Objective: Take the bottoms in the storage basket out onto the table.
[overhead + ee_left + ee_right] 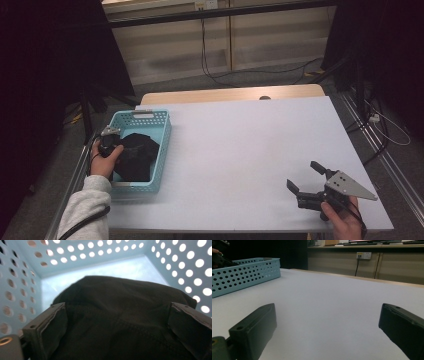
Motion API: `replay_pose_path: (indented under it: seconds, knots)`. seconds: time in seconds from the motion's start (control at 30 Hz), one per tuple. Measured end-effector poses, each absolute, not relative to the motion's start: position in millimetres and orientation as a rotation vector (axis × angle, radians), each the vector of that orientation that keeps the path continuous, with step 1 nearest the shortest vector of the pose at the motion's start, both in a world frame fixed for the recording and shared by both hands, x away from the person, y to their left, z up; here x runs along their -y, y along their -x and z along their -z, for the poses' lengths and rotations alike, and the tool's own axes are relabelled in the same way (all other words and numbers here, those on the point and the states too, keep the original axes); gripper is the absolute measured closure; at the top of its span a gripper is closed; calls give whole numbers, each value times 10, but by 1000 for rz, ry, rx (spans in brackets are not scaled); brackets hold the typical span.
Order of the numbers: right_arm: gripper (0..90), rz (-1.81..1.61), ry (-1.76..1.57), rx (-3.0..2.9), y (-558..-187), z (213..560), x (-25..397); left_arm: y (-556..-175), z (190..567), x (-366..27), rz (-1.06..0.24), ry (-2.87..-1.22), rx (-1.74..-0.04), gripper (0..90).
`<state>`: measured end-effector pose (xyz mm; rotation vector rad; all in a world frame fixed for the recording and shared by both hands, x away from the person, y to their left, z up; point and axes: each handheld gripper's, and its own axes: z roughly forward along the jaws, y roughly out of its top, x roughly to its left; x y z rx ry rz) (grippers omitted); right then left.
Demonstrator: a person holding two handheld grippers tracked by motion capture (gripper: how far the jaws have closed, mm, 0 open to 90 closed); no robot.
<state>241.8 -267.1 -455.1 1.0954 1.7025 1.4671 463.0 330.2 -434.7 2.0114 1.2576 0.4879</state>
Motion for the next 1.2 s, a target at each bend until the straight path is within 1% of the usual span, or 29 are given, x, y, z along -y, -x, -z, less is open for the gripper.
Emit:
replay_pose_path:
  seconds: [0.17,0.23,0.43,0.6,0.83,1.2]
  knots:
    - [3,-1470,-1100,-1705,-2421,4553,2662,-4656,4412,-3275,-442,-2037,-1312,19]
    - [3,-1468,-1097,-1707,-2421,4553,2664,-4663,4421,-3267,-434,-2058,-1303,17]
    - [3,-1470,-1099,-1706,-2421,4554,2664,-4679,4482,-3240,-405,-2055,-1343,1]
    - [3,-1471,-1099,-1708,-2423,4555,2661,-4678,4501,-3223,-413,-2066,-1349,0]
    - [3,-1468,-1087,-1715,-2426,4558,2657,-4674,4512,-3215,-373,-2078,-1370,0]
    - [3,-1469,-1083,-1717,-2432,4549,2654,-4683,4530,-3147,-373,-2106,-1378,0]
